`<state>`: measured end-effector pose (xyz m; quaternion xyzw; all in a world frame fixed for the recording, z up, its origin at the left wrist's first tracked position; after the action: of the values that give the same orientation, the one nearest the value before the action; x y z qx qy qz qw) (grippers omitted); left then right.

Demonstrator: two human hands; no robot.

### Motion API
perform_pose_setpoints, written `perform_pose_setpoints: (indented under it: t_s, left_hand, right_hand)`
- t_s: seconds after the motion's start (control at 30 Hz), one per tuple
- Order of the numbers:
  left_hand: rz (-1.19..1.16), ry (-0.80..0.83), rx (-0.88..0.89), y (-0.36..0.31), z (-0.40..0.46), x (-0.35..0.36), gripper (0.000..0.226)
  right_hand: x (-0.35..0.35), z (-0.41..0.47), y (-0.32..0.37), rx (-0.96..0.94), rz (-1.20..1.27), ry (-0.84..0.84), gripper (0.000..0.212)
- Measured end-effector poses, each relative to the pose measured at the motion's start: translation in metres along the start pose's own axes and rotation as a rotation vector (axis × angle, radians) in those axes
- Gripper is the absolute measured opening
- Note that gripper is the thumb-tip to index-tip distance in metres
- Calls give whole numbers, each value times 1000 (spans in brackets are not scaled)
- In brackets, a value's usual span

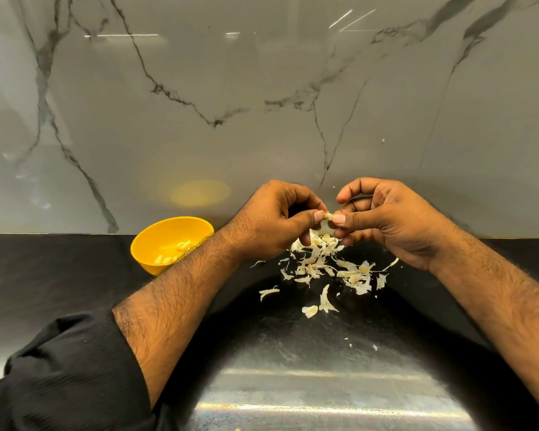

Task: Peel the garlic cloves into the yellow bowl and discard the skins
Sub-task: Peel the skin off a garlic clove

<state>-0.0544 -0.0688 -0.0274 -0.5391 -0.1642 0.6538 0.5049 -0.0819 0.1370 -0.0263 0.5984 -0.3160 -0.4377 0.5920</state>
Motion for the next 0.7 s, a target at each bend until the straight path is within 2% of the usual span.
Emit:
perform_pose_setpoints:
  t_s: [0.17, 0.43, 0.7]
  left_hand:
    - [5, 34, 16, -1, -1, 0, 11]
    - [81, -9, 47, -5, -1, 1, 12]
    - [269, -61, 78, -4, 0, 4, 9]
  right_hand:
    - [-1, -1, 0, 20, 31, 31, 48]
    - [-5, 0, 0, 14, 46, -7, 43]
    - [0, 0, 1, -38, -43, -56, 40]
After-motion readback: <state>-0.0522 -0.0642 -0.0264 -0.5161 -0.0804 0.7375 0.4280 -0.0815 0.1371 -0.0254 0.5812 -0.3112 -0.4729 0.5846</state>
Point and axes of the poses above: each hand's wrist, its own z-axis towards the middle knuckle, its own x-axis out of the palm, y = z × x, the point moved 3 cm from there along z, towards the middle knuckle, and after that the axes turned 3 degrees about -z, right-handed, at the moved point
